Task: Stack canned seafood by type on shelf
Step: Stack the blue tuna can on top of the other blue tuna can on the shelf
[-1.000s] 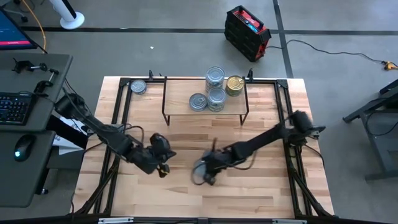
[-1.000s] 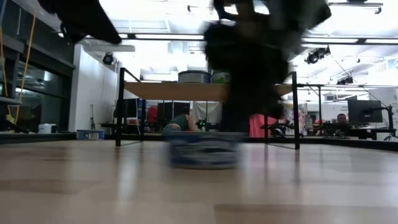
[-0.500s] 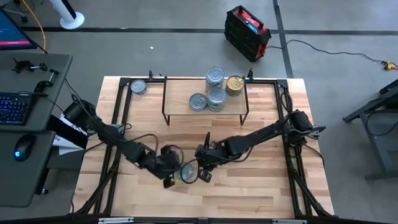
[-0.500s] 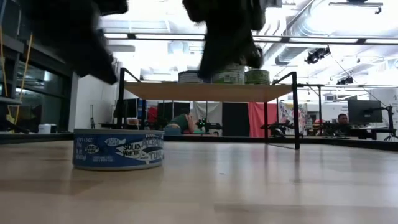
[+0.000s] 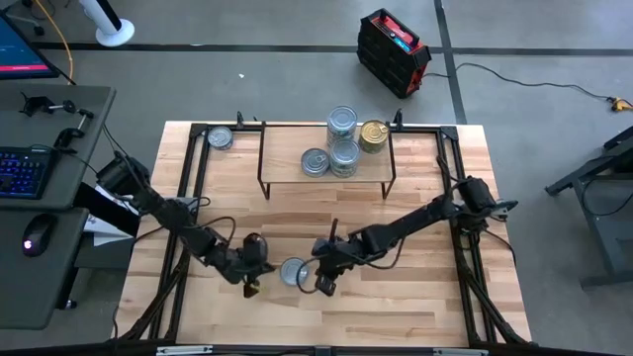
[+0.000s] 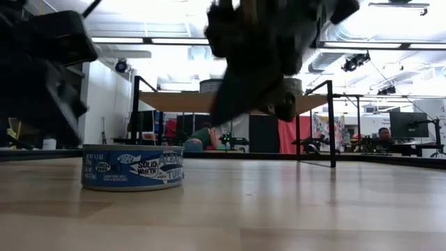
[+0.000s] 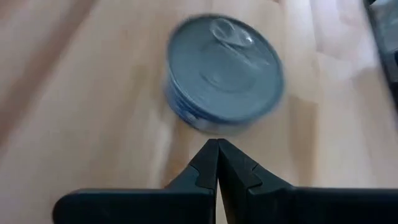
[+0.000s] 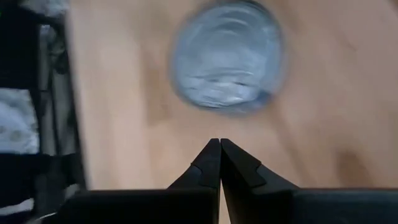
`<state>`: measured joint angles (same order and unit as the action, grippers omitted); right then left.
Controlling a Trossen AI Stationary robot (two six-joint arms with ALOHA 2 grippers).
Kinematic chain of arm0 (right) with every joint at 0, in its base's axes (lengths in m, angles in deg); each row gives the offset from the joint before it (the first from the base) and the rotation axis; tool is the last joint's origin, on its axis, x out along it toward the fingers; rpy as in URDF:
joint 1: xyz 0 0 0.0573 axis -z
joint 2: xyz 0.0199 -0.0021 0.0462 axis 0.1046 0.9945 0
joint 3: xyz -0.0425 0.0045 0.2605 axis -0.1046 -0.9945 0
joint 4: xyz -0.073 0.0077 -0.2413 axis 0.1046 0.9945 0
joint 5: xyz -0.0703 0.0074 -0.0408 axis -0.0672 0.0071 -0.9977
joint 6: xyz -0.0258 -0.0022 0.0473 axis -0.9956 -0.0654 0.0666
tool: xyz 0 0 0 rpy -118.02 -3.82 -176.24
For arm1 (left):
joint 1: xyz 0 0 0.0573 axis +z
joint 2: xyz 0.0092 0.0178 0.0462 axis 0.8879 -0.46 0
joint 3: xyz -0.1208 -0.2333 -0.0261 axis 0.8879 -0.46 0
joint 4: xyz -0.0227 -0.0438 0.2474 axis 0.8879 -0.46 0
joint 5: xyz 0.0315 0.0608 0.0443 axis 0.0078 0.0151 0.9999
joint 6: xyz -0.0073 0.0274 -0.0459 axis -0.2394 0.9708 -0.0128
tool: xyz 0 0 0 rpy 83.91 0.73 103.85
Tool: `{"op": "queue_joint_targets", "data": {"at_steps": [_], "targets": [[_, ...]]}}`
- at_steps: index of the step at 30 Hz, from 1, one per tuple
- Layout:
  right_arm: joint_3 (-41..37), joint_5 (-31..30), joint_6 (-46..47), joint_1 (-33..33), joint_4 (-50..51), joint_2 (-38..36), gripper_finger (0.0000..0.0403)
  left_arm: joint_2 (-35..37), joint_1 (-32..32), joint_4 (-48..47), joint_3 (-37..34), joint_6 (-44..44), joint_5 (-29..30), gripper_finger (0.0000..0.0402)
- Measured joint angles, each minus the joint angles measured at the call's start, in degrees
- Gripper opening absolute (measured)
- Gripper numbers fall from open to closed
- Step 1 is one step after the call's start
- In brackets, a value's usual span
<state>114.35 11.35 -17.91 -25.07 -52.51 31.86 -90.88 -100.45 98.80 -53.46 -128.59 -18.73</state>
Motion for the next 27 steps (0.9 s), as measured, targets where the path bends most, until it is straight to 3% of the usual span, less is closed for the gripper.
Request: {"op": "queue_joint_targets", "data": {"at_steps": [7,15,22,27], "targets": [[-3.17,-0.10,-0.03,3.26,3.26,0.03,0.0000,0.06,4.20,-1.02,1.62,9.64,-3.22,0.0000],[-4.94,0.93,-2.75,3.71,-0.58,1.77,0.0000,0.06,5.10,1.00,1.63,10.68,-4.57,0.0000],[-4.25,3.10,-1.46,3.60,-11.05,6.70,0.0000,0.04,4.98,1.77,1.63,10.91,-4.63,0.0000],[-2.66,2.84,-1.27,3.60,-11.10,8.26,0.0000,0.04,4.38,1.54,1.63,10.69,-4.67,0.0000]]}}
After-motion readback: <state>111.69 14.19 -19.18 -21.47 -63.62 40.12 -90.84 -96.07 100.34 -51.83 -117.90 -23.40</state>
